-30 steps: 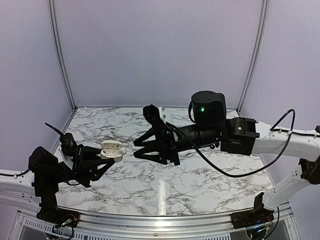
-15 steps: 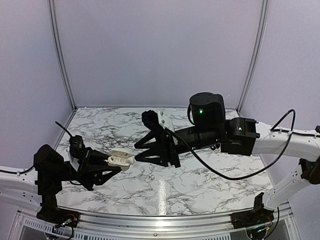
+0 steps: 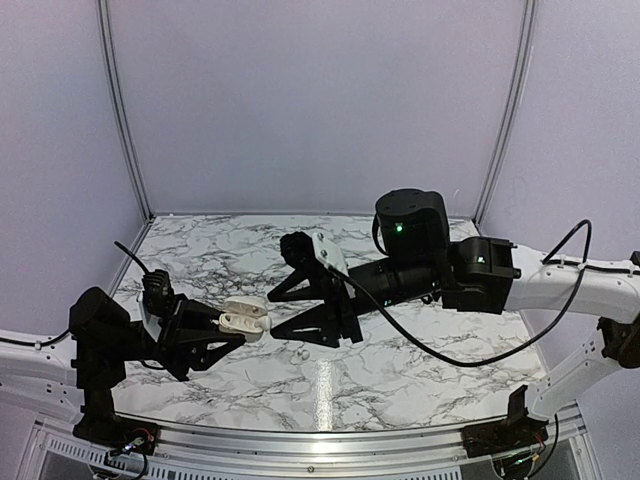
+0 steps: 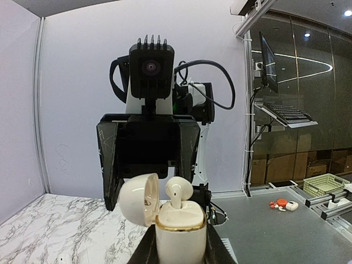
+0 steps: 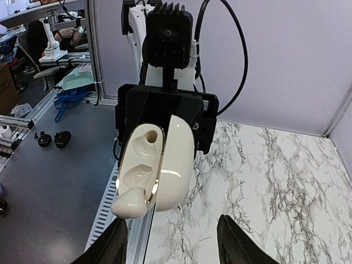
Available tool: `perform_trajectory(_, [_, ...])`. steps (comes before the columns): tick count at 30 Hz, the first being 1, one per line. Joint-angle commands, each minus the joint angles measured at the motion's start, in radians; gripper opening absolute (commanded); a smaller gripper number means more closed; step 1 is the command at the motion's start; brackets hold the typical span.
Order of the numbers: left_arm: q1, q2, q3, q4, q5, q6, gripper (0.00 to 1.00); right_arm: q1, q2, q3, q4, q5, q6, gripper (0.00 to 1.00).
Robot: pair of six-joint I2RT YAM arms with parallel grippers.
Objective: Insert the wireless bluetooth earbuds into the charging case
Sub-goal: Adjust the right earbud in the right side groove of the charging case.
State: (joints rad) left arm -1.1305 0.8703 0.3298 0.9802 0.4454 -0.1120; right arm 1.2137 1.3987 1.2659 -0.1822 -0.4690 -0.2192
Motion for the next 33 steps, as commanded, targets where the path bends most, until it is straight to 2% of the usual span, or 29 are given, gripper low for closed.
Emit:
perform_trajectory(1, [0.006, 0.007, 0.029, 0.008, 0.020, -0.005, 0.00, 0.008, -0.009, 0.045, -0.003, -0.006, -0.010, 0.56])
perform_trajectory(33, [0.008, 0.052, 0.037, -0.002, 0.008, 0.025, 0.00, 0.017, 0.054, 0.081, 0.053, -0.016, 0.039, 0.59])
